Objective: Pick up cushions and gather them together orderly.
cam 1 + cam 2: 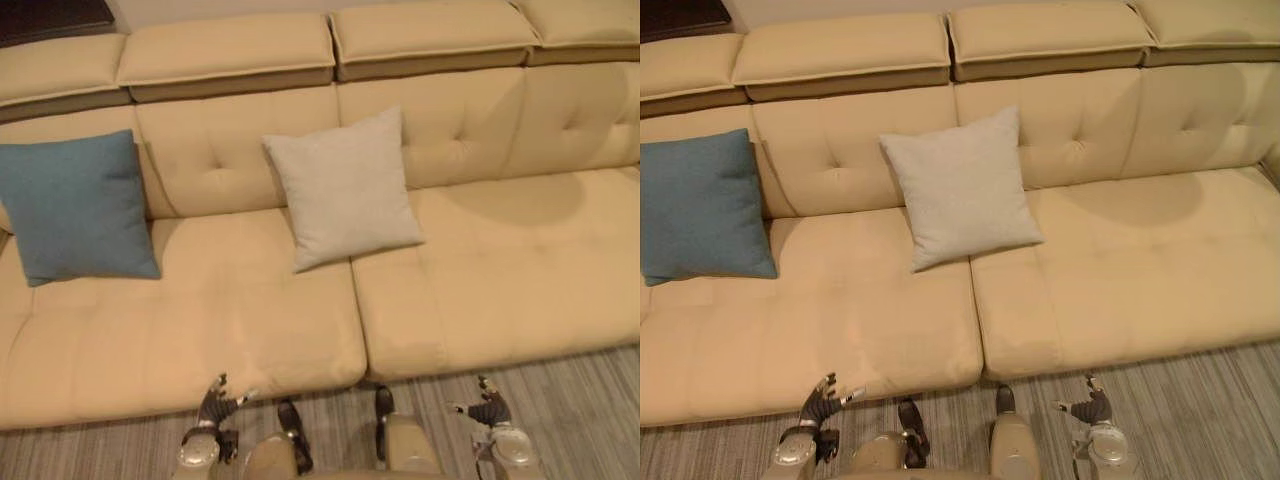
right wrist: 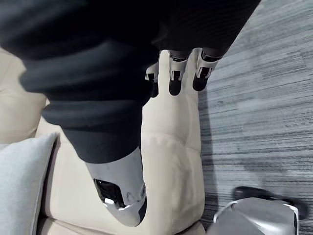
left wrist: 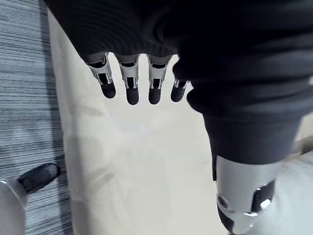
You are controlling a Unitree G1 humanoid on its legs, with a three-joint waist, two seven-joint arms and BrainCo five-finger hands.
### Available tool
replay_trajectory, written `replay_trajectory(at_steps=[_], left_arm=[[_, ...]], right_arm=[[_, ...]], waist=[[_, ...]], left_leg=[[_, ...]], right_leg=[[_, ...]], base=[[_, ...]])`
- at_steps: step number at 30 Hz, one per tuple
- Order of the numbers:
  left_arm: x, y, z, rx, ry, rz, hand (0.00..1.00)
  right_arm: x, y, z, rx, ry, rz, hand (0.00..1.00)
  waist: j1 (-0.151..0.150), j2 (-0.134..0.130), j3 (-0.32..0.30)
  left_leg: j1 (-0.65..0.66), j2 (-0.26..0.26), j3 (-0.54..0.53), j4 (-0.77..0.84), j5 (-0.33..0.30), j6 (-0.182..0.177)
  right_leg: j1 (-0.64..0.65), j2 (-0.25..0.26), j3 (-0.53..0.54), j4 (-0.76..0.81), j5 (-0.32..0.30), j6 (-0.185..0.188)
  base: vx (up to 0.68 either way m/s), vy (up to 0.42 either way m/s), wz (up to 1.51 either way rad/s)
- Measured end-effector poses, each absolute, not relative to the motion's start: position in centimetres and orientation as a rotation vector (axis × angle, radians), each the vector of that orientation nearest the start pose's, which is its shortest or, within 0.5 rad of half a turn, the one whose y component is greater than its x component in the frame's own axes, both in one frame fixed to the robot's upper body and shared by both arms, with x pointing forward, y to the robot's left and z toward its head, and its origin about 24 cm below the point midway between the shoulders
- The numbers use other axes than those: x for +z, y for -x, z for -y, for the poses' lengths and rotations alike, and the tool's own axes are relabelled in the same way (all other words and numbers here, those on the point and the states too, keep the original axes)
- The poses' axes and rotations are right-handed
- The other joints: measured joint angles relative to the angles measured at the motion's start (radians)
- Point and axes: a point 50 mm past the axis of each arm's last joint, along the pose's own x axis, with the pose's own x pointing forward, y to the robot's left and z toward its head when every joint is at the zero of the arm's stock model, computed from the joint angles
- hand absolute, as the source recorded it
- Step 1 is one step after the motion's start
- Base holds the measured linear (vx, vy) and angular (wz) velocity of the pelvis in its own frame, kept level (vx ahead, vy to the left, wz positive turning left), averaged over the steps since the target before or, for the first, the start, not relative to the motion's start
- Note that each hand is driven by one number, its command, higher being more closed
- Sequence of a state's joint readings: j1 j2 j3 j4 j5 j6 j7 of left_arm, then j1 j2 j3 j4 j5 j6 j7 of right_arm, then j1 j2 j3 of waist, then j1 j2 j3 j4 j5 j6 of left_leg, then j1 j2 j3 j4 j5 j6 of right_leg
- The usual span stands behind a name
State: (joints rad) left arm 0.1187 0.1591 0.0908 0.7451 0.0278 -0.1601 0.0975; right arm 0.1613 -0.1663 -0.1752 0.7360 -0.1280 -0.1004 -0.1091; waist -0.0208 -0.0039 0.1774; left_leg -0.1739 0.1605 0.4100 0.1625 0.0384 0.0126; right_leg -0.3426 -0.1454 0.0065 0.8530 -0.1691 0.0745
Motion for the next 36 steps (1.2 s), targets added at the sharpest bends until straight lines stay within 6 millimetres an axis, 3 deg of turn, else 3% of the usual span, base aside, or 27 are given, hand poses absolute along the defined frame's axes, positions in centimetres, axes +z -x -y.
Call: replay_trajectory(at_steps=[2, 3, 4, 6, 7, 9, 10, 13, 14, 17, 19, 20, 27, 31, 32, 33, 36], left_arm=[[-11.1, -14.9, -23.0, 0.257, -0.180, -0.681, 0.00], [-11.2, -14.6, -22.9, 0.268, -0.174, -0.686, 0.00], [-11.3, -14.6, -22.8, 0.276, -0.167, -0.695, 0.00], [-11.7, -14.3, -21.8, 0.298, -0.123, -0.710, 0.00], [-11.9, -14.0, -21.2, 0.292, -0.109, -0.723, 0.00], [-12.1, -13.8, -20.8, 0.287, -0.100, -0.734, 0.00], [-12.2, -13.8, -20.6, 0.278, -0.099, -0.742, 0.00], [-12.5, -13.5, -20.3, 0.266, -0.100, -0.757, 0.00], [-12.5, -13.4, -20.3, 0.267, -0.100, -0.760, 0.00], [-12.6, -13.3, -20.1, 0.257, -0.103, -0.765, 0.00], [-12.7, -13.4, -19.9, 0.248, -0.105, -0.767, 0.00], [-12.7, -13.4, -19.8, 0.244, -0.105, -0.766, 0.00], [-12.3, -14.4, -19.8, 0.226, -0.122, -0.741, 0.00], [-11.5, -15.0, -20.3, 0.241, -0.136, -0.702, 0.00], [-11.2, -15.4, -20.4, 0.249, -0.142, -0.681, 0.00], [-10.8, -16.0, -20.6, 0.251, -0.149, -0.656, 0.00], [-10.1, -16.9, -21.2, 0.252, -0.170, -0.623, 0.00]], right_arm=[[-11.8, -12.9, 24.4, -0.274, 0.274, -0.785, 0.00], [-11.7, -13.1, 24.2, -0.266, 0.277, -0.773, 0.00], [-11.4, -13.6, 24.3, -0.269, 0.282, -0.753, 0.00], [-10.9, -14.5, 24.8, -0.281, 0.291, -0.727, 0.00], [-10.9, -14.8, 24.7, -0.288, 0.294, -0.721, 0.00], [-10.8, -15.2, 24.9, -0.294, 0.293, -0.719, 0.00], [-10.8, -15.2, 25.0, -0.307, 0.288, -0.727, 0.00], [-10.9, -14.8, 25.6, -0.335, 0.286, -0.747, 0.00], [-10.9, -14.9, 25.6, -0.334, 0.285, -0.745, 0.00], [-10.6, -15.9, 25.4, -0.326, 0.284, -0.720, 0.00], [-10.5, -16.4, 25.1, -0.321, 0.277, -0.712, 0.00], [-10.6, -16.3, 25.0, -0.320, 0.276, -0.715, 0.00], [-10.6, -15.5, 24.5, -0.363, 0.232, -0.702, 0.00], [-9.2, -16.6, 23.3, -0.371, 0.174, -0.602, 0.00], [-8.9, -16.8, 23.2, -0.375, 0.174, -0.588, 0.00], [-8.6, -17.2, 23.2, -0.379, 0.177, -0.570, 0.00], [-8.6, -17.7, 22.8, -0.362, 0.178, -0.565, 0.00]], waist=[[0.019, -0.025, -0.014], [0.029, -0.026, -0.014], [0.041, -0.038, -0.019], [0.051, 0.008, -0.020], [0.062, 0.019, -0.020], [0.058, 0.032, -0.010], [0.040, 0.030, -0.002], [0.033, 0.031, -0.004], [0.033, 0.033, -0.005], [0.035, 0.032, -0.006], [0.034, 0.036, -0.008], [0.036, 0.034, -0.008], [0.018, 0.025, -0.014], [0.003, 0.023, -0.013], [0.002, 0.023, -0.014], [-0.005, 0.022, -0.013], [-0.022, 0.020, -0.009]], left_leg=[[-0.019, 0.003, -0.004, 0.026, 0.005, -0.006], [-0.049, 0.014, -0.006, 0.061, 0.009, -0.011], [-0.103, 0.039, -0.015, 0.114, 0.020, -0.027], [-0.149, 0.085, -0.032, 0.104, 0.058, -0.049], [-0.160, 0.091, -0.050, 0.046, 0.070, -0.065], [-0.164, 0.095, -0.078, -0.021, 0.055, -0.089], [-0.161, 0.098, -0.082, -0.044, 0.045, -0.113], [-0.121, 0.062, -0.117, 0.118, 0.038, -0.108], [-0.112, 0.054, -0.122, 0.146, 0.023, -0.105], [-0.053, -0.009, -0.217, 0.164, -0.116, -0.109], [-0.007, -0.037, -0.234, 0.067, -0.128, -0.125], [0.011, -0.043, -0.212, 0.034, -0.120, -0.130], [0.020, -0.049, -0.122, 0.022, -0.135, -0.120], [0.030, 0.023, 0.048, 0.156, -0.216, -0.086], [0.032, 0.048, 0.087, 0.172, -0.229, -0.082], [0.040, 0.070, 0.157, 0.182, -0.247, -0.079], [0.105, 0.124, 0.339, 0.194, -0.272, -0.090]], right_leg=[[0.030, -0.005, 0.034, 0.133, -0.022, 0.028], [0.067, -0.007, 0.054, 0.135, -0.028, 0.037], [0.130, 0.003, 0.050, 0.020, -0.102, 0.048], [0.165, 0.050, 0.005, -0.126, -0.189, 0.019], [0.181, 0.076, -0.019, -0.217, -0.233, -0.014], [0.186, 0.094, -0.043, -0.293, -0.245, -0.050], [0.181, 0.095, -0.079, -0.315, -0.214, -0.080], [0.164, 0.087, -0.086, -0.354, -0.163, -0.098], [0.163, 0.087, -0.082, -0.361, -0.154, -0.098], [0.108, 0.090, -0.042, -0.396, -0.095, -0.076], [0.095, 0.086, -0.013, -0.410, -0.072, -0.061], [0.101, 0.084, 0.001, -0.443, -0.049, -0.041], [0.112, 0.093, 0.087, -0.581, 0.053, -0.003], [0.088, 0.155, 0.221, -0.635, 0.129, -0.005], [0.076, 0.159, 0.200, -0.652, 0.138, -0.021], [0.052, 0.132, 0.104, -0.659, 0.132, -0.063], [0.025, 0.002, -0.301, -0.610, 0.105, -0.145]], base=[[-0.16, -0.126, 0.03], [-0.27, -0.229, -0.05], [-0.28, -0.250, -0.06], [-0.32, -0.226, -0.25], [-0.36, -0.212, -0.31], [-0.47, -0.237, 0.03], [-0.45, -0.196, 0.38], [-0.28, -0.101, 0.17], [-0.27, -0.064, -0.06], [-0.16, 0.032, -0.22], [-0.14, 0.108, -0.38], [-0.11, 0.119, -0.36], [-0.03, 0.115, -0.43], [0.03, 0.084, -1.43], [-0.04, 0.023, -1.89], [-0.01, 0.022, -1.83], [0.06, 0.020, -1.79]])
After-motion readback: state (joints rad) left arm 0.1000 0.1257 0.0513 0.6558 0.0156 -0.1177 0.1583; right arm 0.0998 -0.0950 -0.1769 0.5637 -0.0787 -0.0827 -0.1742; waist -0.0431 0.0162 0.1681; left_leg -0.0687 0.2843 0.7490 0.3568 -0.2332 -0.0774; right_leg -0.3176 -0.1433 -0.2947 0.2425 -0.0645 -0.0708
